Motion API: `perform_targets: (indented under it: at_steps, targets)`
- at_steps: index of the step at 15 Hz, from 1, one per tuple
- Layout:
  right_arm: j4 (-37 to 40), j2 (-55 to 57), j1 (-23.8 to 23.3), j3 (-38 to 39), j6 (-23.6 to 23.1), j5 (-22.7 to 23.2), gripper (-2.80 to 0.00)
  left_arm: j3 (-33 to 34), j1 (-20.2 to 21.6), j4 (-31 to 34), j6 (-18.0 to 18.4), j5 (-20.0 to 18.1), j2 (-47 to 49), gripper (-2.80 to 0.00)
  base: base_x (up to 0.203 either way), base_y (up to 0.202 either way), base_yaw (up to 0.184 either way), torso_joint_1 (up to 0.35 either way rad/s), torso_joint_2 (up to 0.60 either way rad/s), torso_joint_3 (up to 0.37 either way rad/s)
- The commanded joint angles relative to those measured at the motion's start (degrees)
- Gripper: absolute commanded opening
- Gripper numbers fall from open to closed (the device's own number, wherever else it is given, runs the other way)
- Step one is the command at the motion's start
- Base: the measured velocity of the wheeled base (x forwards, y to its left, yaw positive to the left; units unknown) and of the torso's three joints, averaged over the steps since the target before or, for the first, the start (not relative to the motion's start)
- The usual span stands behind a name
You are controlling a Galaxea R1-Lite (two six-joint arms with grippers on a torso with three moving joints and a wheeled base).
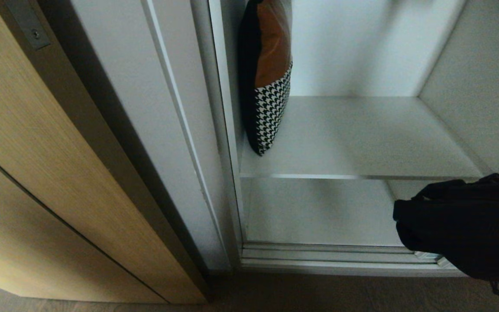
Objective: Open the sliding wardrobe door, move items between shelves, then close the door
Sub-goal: Place the bag on the lower shelf
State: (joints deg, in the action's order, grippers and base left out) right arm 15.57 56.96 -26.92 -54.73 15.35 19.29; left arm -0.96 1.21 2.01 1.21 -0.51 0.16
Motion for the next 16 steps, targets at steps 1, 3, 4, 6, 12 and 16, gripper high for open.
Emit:
perform_targets:
  at_steps: [1,3,4,6,12,16]
  targets:
    - [0.05,-4.65,-2.97,4.4,0.1,0.23,-2.8,0.0,0.02,0.01,0.02,-0.02,0.02,-2.8,0.0,0.0,0.0,0.0,0.0,0.0]
    - [0.04,-7.55,-3.44,8.75,0.12,0.25,-2.8,0.0,0.02,0.01,0.02,-0.02,0.11,-2.8,0.0,0.0,0.0,0.0,0.0,0.0]
    - [0.01,-8.7,-3.47,10.5,0.12,0.27,-2.8,0.0,0.11,0.01,0.02,-0.02,0.07,-2.8,0.0,0.0,0.0,0.0,0.0,0.0]
    - [0.0,-9.56,-3.49,12.91,0.44,0.53,-2.8,0.0,0.02,0.01,0.02,-0.02,0.02,-2.8,0.0,0.0,0.0,0.0,0.0,0.0]
    - [-2.68,-10.79,-3.4,18.5,1.39,1.58,-2.8,0.0,0.02,0.01,0.02,0.02,0.04,-2.8,0.0,0.0,0.0,0.0,0.0,0.0]
    - [-4.49,-11.09,-3.32,18.36,3.2,1.54,-2.8,0.28,0.03,-1.12,-0.94,0.5,0.1,-2.8,0.0,0.0,0.0,0.0,0.0,0.0]
